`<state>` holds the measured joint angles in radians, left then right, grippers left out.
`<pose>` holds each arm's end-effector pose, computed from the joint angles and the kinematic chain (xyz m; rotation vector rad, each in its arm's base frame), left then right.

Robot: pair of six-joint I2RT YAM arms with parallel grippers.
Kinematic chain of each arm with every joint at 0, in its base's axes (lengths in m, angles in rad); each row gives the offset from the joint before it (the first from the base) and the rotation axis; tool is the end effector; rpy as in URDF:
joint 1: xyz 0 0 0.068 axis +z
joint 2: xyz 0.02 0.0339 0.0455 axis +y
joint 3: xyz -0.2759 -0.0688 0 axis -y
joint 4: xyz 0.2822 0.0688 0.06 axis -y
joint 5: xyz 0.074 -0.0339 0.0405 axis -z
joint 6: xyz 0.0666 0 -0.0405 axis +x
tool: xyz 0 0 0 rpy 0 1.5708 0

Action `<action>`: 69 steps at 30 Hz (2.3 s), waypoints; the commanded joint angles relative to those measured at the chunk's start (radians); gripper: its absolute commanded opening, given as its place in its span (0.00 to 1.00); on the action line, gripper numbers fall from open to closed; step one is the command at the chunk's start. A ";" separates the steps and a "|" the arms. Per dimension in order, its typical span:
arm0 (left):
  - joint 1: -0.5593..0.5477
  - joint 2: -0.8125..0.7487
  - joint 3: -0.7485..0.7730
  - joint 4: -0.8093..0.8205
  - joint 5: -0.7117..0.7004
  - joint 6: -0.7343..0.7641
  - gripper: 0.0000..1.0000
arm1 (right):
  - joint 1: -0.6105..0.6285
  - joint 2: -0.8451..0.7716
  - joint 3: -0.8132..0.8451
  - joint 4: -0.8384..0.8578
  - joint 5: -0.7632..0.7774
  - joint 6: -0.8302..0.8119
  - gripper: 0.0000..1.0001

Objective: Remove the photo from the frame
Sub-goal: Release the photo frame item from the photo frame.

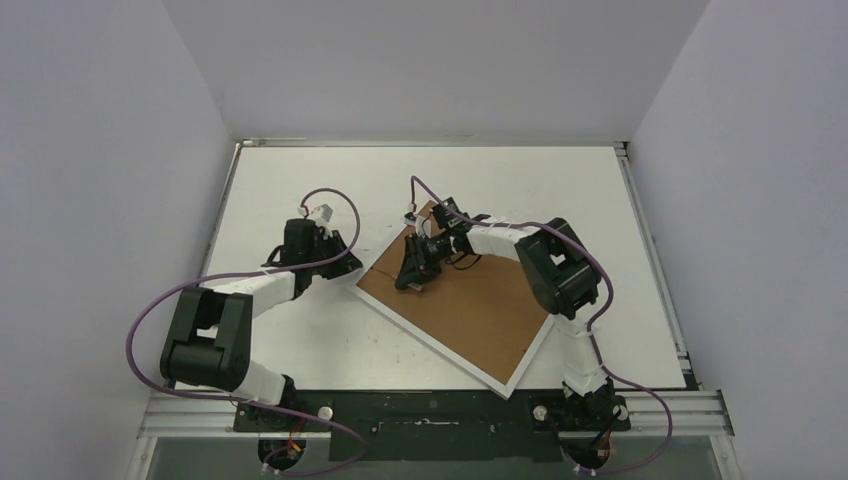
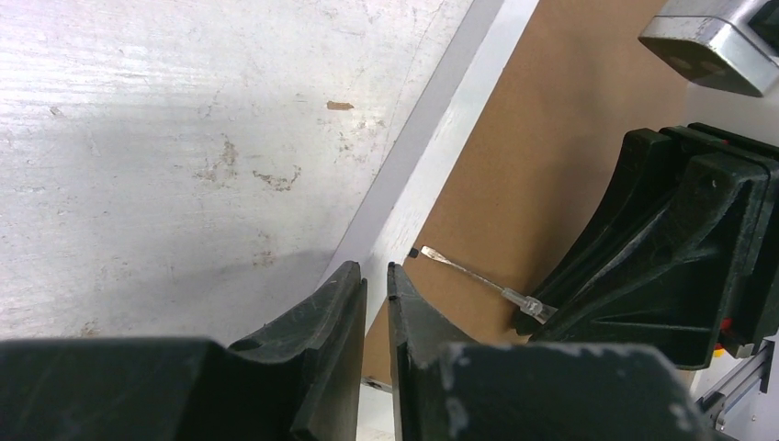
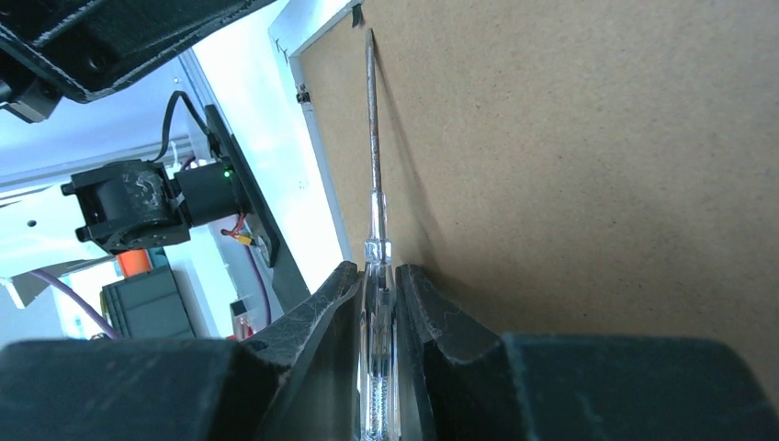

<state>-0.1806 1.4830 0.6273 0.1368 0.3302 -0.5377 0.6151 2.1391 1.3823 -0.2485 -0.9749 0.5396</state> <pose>0.3200 -0.0804 0.1244 -0.2426 2.3448 -0.7415 0.3558 0.3188 0.1019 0.4985 -2.5844 -1.5680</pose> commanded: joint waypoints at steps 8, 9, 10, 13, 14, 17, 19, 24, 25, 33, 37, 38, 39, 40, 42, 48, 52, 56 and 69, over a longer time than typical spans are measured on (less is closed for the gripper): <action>0.010 0.043 0.038 0.065 0.052 0.013 0.13 | -0.011 0.028 -0.006 0.036 -0.032 0.032 0.05; 0.012 0.044 0.038 0.068 0.054 0.011 0.13 | -0.012 0.027 -0.006 0.033 -0.034 0.030 0.05; 0.012 0.045 0.038 0.071 0.055 0.009 0.13 | -0.011 0.025 -0.006 0.032 -0.036 0.028 0.05; 0.015 0.046 0.041 0.078 0.065 0.005 0.13 | -0.008 0.024 -0.008 0.032 -0.041 0.030 0.05; 0.017 0.046 0.042 0.078 0.066 0.007 0.12 | -0.007 0.022 -0.010 0.032 -0.041 0.028 0.05; 0.017 0.044 0.045 0.079 0.074 0.006 0.12 | -0.003 0.014 -0.023 0.031 -0.041 0.025 0.05; 0.018 0.043 0.046 0.080 0.076 0.007 0.12 | -0.002 0.007 -0.036 0.032 -0.042 0.025 0.05; 0.017 0.043 0.043 0.084 0.079 0.005 0.11 | 0.003 -0.004 -0.049 0.038 -0.042 0.029 0.05; 0.017 0.043 0.043 0.084 0.079 0.005 0.11 | 0.004 -0.007 -0.050 0.039 -0.042 0.029 0.05; 0.016 0.037 0.038 0.078 0.070 0.010 0.11 | 0.006 -0.030 -0.073 0.038 -0.042 0.025 0.05; 0.015 0.036 0.035 0.078 0.069 0.011 0.11 | 0.005 -0.026 -0.068 0.043 -0.044 0.029 0.05; 0.015 0.036 0.035 0.078 0.071 0.011 0.11 | 0.006 -0.021 -0.064 0.043 -0.044 0.031 0.05; 0.016 0.037 0.036 0.078 0.073 0.011 0.11 | 0.006 -0.015 -0.057 0.044 -0.044 0.032 0.05; 0.015 0.038 0.037 0.078 0.075 0.011 0.11 | 0.006 -0.009 -0.049 0.043 -0.044 0.034 0.05; 0.015 0.039 0.037 0.079 0.078 0.009 0.11 | 0.006 0.005 -0.033 0.044 -0.044 0.038 0.05; 0.015 0.058 0.031 0.094 0.082 0.008 0.11 | 0.006 0.044 -0.002 0.055 -0.060 0.048 0.05; 0.015 0.079 0.039 0.101 0.093 0.009 0.11 | 0.011 0.057 0.015 0.057 -0.068 0.054 0.05; 0.015 0.093 0.047 0.104 0.106 0.006 0.11 | 0.009 0.067 0.032 0.055 -0.068 0.057 0.05; 0.016 0.083 0.054 0.088 0.095 0.012 0.10 | -0.006 0.050 0.007 0.061 -0.070 0.059 0.05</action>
<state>-0.1669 1.5700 0.6407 0.2039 0.4053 -0.5377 0.6159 2.2013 1.4040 -0.1936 -1.0851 0.6086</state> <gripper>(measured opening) 0.106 0.180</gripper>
